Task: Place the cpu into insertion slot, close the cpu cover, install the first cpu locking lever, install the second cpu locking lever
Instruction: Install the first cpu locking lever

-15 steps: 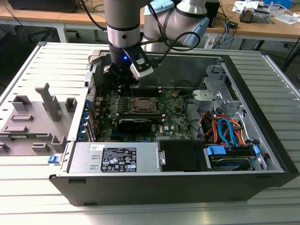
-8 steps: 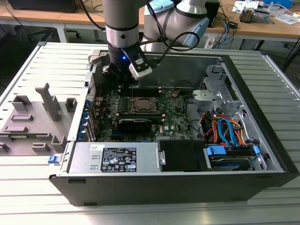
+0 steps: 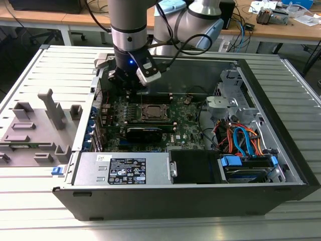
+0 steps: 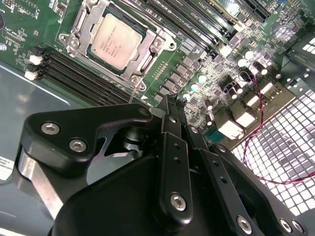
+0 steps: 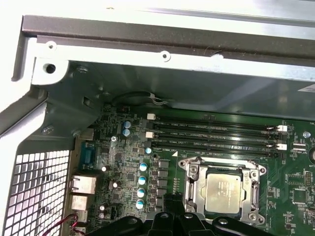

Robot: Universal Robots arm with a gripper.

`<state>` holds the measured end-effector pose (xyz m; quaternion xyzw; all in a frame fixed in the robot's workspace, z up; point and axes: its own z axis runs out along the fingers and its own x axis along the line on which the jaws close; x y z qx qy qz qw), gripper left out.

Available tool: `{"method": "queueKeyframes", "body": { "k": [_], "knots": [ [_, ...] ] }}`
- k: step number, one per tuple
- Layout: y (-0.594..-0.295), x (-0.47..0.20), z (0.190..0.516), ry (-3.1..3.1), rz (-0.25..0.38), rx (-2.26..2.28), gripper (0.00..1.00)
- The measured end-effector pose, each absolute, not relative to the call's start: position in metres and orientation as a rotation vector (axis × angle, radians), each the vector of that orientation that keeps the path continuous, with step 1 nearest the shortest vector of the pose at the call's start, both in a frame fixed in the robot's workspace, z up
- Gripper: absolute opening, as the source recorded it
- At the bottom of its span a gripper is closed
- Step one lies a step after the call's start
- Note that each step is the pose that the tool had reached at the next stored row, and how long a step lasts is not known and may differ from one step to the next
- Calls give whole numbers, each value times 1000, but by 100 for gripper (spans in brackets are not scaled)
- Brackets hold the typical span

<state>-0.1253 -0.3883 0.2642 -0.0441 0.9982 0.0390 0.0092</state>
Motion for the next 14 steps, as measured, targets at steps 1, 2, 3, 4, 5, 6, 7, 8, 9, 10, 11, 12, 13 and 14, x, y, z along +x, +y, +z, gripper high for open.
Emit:
{"method": "queueKeyframes", "body": {
  "k": [1, 2, 3, 4, 5, 6, 7, 8, 9, 10, 11, 12, 13, 14],
  "knots": [
    [-388, -126, 264, 3118, 122, -138, 11],
    [-388, -126, 264, 3118, 122, -138, 11],
    [-388, -127, 264, 3118, 122, -138, 11],
    [-388, -127, 264, 3118, 122, -138, 11],
    [-388, -128, 264, 3118, 122, -138, 11],
    [-388, -128, 264, 3118, 122, -138, 11],
    [-388, -129, 264, 3118, 122, -138, 11],
    [-388, -129, 264, 3118, 122, -138, 11],
    [-388, -130, 264, 3118, 122, -138, 11],
    [-388, -130, 264, 3118, 122, -138, 11],
    [-388, -130, 264, 3118, 122, -138, 11],
    [-388, -131, 264, 3118, 122, -138, 11],
    [-388, -131, 264, 3118, 122, -138, 11],
    [-388, -131, 264, 3118, 122, -138, 11]
  ]
}}
